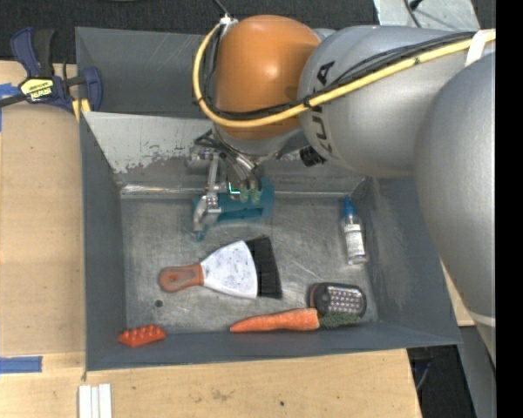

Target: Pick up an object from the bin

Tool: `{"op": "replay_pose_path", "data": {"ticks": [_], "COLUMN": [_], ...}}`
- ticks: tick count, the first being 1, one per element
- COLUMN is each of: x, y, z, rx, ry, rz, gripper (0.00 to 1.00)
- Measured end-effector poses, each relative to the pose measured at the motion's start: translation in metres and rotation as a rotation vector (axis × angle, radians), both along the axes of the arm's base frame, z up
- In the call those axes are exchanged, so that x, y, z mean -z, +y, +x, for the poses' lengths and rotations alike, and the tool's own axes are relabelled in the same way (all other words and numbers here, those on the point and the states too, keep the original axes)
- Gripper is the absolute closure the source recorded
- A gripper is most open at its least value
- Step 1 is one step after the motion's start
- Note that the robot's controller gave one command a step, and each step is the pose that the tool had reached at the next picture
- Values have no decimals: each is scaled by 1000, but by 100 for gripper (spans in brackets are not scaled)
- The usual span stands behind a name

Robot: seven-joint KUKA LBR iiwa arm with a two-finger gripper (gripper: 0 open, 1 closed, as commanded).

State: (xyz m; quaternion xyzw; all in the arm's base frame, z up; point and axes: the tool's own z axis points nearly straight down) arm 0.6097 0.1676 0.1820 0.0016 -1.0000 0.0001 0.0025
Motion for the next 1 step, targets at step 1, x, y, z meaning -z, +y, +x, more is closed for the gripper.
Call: {"op": "replay_pose_path", "data": {"ticks": [1], "x": [-5], "y": [-1], "z": [2], "rx": [3], "ry": [-8], "rz": [2], "gripper": [0]}}
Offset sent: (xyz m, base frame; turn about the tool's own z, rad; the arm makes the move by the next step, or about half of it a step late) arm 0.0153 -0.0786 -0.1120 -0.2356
